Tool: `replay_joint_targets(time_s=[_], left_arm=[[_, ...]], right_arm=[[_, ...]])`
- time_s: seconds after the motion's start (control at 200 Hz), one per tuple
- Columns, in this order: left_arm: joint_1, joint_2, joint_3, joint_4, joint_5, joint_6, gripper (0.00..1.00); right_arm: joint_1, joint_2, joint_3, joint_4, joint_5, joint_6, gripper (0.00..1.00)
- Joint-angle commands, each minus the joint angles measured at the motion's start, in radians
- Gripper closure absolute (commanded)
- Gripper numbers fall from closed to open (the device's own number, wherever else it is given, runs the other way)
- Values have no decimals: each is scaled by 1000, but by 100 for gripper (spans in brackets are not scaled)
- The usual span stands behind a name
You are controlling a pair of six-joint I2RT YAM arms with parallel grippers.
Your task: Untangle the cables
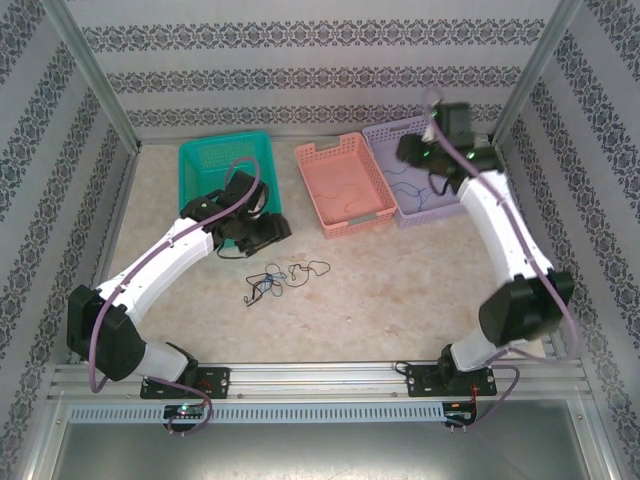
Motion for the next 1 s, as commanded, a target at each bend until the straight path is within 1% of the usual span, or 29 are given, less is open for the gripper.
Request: replay_joint_targets(time_s=[0.0, 0.07, 0.16, 0.22, 0.345, 0.495, 0.629, 0.744, 0.879, 0.919, 0.974, 0.994], left_arm=[[19, -88, -82, -81, -19, -62, 46], [22, -129, -139, -58, -16, -59, 51], [28, -141, -209, -50, -30, -7, 57], [34, -117, -254, -41, -21, 41, 61], [34, -57, -309, -25, -12, 116, 62], [36, -56, -385, 50, -35, 148, 63], [37, -32, -404, 104, -62, 208, 63], [38, 9, -424, 181, -33, 248, 62], [38, 53, -443, 265, -24, 273, 61], [37, 68, -451, 297, -12, 273, 63], [36, 93, -460, 335, 9, 272, 69], [36, 101, -460, 343, 15, 272, 73]], right_arm=[[144, -105, -209, 80, 32, 86, 57], [261, -170, -331, 111, 20, 140, 57], [371, -198, -458, 151, -74, 206, 58], [422, -196, -519, 177, -139, 224, 59], [485, -156, -551, 158, -227, 223, 61], [510, -121, -573, 186, -283, 224, 61], [518, -102, -579, 196, -302, 238, 61], [519, -94, -579, 202, -303, 247, 61], [520, -62, -561, 204, -314, 241, 61], [520, -48, -554, 202, -314, 246, 60], [520, -22, -543, 203, -314, 263, 60], [520, -13, -539, 205, -315, 272, 60]])
